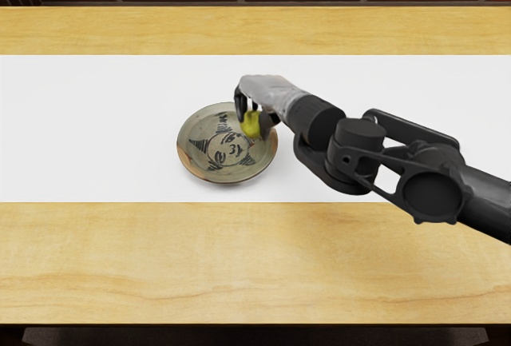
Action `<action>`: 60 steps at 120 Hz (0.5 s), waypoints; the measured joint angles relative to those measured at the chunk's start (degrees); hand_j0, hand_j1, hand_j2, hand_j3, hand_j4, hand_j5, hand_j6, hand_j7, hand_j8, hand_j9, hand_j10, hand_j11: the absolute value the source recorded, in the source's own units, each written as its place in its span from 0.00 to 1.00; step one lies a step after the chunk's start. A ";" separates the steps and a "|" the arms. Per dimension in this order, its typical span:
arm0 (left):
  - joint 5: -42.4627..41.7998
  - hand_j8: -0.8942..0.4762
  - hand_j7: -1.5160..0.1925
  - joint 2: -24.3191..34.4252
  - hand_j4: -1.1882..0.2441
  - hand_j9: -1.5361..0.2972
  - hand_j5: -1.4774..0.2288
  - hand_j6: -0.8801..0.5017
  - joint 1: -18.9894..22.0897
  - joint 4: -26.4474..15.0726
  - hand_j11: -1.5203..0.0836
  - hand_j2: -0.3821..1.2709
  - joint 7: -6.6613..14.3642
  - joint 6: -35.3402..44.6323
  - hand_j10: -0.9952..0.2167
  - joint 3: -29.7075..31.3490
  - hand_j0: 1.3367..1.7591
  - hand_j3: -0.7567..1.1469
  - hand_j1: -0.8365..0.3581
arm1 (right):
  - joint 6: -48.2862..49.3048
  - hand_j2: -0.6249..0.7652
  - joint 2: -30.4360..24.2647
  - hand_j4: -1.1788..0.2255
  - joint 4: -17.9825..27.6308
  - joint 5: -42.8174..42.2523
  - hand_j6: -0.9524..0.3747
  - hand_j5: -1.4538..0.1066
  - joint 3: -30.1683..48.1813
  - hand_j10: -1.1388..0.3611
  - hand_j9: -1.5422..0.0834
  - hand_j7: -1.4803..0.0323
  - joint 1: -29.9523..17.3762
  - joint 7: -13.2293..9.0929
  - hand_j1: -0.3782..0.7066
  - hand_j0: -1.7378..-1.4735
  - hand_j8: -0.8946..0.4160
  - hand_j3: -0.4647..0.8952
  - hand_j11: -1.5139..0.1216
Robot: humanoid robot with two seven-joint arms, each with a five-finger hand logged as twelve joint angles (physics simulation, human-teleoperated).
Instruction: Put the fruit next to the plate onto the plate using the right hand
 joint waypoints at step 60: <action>0.00 0.64 0.87 0.00 0.82 0.82 0.85 0.62 0.00 0.00 0.93 0.23 0.00 0.02 0.80 0.00 0.76 0.40 0.97 | -0.88 0.87 4.53 0.25 -5.85 -0.06 0.40 0.14 -2.41 0.19 0.22 0.23 -0.37 0.00 0.69 0.30 0.39 0.34 0.19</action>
